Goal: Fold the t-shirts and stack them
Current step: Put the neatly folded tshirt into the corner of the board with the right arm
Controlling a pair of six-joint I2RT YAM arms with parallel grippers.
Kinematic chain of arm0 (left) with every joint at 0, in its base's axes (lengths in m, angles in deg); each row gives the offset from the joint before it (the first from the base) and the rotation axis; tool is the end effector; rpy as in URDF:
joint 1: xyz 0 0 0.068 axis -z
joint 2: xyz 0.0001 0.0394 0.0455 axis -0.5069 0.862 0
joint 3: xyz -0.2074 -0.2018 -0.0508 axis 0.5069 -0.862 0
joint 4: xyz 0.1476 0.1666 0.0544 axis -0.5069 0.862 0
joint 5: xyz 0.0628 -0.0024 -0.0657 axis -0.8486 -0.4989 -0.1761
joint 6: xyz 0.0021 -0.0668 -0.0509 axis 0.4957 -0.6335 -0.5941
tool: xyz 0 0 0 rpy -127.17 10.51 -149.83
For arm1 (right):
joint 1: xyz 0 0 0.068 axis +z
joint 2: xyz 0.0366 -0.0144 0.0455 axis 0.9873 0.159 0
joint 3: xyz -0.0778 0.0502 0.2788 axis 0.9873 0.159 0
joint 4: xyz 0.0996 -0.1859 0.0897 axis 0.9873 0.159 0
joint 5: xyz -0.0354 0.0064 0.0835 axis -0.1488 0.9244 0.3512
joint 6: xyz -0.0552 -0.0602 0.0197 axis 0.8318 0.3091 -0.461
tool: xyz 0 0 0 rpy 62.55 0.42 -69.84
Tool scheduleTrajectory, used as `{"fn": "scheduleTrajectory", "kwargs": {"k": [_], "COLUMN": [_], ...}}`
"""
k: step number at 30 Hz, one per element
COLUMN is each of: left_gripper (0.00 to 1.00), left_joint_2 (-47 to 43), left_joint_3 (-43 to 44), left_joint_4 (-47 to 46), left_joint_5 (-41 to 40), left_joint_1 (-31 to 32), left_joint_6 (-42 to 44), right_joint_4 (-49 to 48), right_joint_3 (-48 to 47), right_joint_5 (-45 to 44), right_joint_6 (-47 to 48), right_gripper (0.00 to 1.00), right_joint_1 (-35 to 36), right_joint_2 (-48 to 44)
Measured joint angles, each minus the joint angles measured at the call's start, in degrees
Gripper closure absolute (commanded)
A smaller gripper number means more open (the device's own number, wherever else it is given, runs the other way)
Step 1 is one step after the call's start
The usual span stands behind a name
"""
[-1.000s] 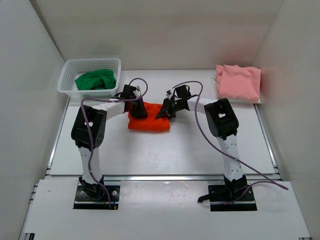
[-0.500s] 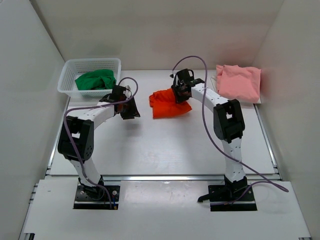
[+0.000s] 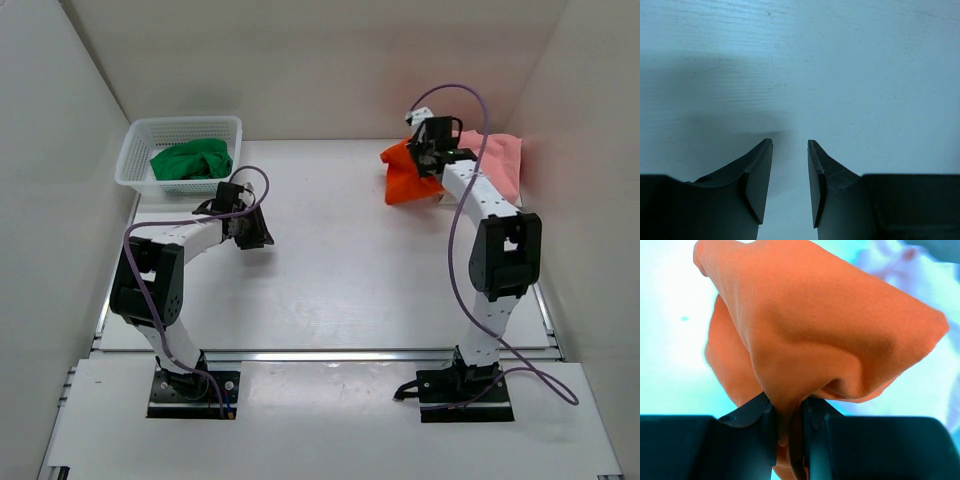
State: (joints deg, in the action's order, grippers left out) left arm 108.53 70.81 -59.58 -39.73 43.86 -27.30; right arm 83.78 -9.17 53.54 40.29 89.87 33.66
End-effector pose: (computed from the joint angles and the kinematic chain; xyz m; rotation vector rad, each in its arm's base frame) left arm 0.3260 -0.0949 0.1861 -0.2222 2.6342 -0.5466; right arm 0.4520 0.0625 0.2867 -0.4515 2.2057 -0.2158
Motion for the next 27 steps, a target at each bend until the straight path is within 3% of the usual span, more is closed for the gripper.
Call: {"fn": "scheduleTrajectory", "kwargs": {"k": [14, 27], "left_gripper": [0.56, 0.56], "left_joint_2": [0.0, 1.0], "left_joint_3": [-0.7, -1.0], "left_joint_4": [-1.4, -1.6], "left_joint_5": [1.6, 1.7], "left_joint_1": [0.2, 1.2], "left_joint_6": [-0.3, -0.6], "right_joint_4": [-4.3, -4.1], "right_joint_3": [-3.7, -14.2], "right_joint_5": [8.7, 10.8], "right_joint_6": [2.2, 4.2], "right_gripper": [1.00, 1.00], "right_joint_1": [-15.3, -24.2], "right_joint_2": [-1.5, 9.8]}}
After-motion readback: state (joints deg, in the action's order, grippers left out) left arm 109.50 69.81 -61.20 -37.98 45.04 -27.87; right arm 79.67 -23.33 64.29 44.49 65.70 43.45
